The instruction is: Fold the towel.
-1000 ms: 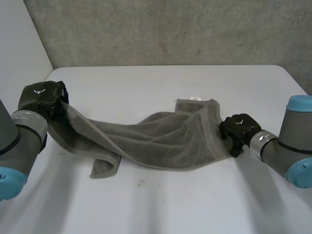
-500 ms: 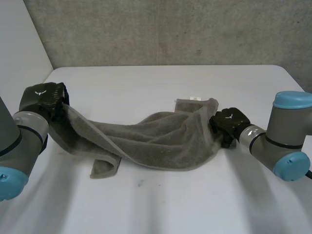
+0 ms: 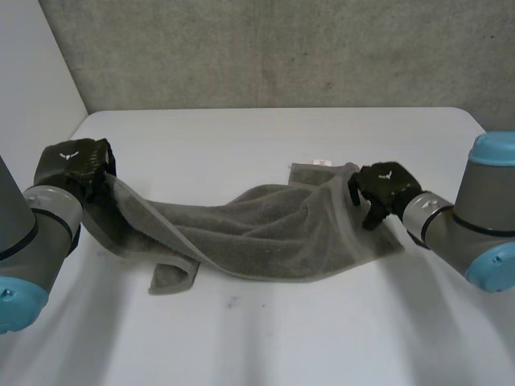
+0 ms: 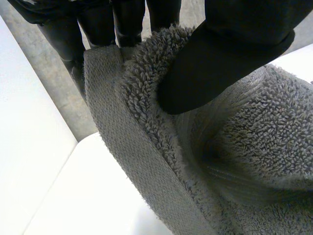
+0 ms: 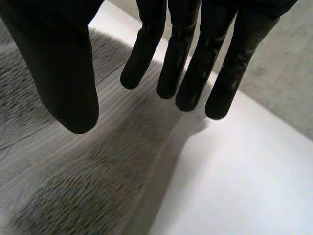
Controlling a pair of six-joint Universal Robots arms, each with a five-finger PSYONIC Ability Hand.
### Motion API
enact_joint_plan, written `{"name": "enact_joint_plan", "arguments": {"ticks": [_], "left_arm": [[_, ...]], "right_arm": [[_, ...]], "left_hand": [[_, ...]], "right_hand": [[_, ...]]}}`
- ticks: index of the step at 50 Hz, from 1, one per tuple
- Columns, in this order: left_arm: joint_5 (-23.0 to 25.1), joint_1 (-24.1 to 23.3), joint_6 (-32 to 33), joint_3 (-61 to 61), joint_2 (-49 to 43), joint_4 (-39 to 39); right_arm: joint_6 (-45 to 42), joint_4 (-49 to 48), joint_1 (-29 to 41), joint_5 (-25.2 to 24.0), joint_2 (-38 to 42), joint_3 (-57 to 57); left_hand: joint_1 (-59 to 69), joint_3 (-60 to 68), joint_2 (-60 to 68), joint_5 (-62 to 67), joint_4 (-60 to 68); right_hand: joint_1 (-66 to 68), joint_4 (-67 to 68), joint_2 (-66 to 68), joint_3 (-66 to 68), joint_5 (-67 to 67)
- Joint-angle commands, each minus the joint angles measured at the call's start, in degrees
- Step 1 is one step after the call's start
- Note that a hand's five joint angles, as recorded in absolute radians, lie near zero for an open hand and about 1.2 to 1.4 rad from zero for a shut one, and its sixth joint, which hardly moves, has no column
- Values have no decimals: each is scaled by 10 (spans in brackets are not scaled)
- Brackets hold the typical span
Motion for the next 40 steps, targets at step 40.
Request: {"name": "enact_joint_plan", "arguments": {"ticks": [40], "left_arm": [[0,-4,0,-14,-1,1]], "right_arm": [[-75,0,-30,-1,40,19]], "left_hand": [[113,103,102,107,102]], "right_hand": [[-201,-132,-127,-126,14]]}}
